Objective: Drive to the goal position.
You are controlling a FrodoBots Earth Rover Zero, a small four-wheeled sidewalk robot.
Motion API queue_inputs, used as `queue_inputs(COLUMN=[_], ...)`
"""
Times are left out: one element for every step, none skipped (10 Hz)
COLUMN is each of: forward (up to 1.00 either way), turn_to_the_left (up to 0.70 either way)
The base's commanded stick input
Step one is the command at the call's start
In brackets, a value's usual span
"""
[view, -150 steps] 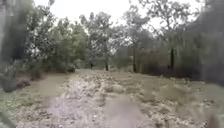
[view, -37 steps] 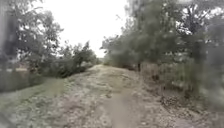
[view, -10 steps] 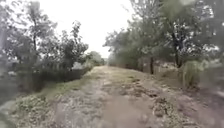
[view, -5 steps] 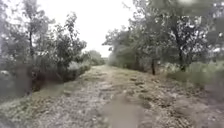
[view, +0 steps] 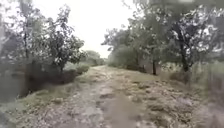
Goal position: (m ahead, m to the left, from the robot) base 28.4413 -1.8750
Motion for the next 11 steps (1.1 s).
queue_inputs(forward=[0.7,0.7,0.7,0.7,0.7,0.7,0.7,0.7,0.7,0.7,0.7], turn_to_the_left=[0.0,0.0,0.0,0.0,0.0,0.0,0.0,0.0,0.0,0.0,0.0])
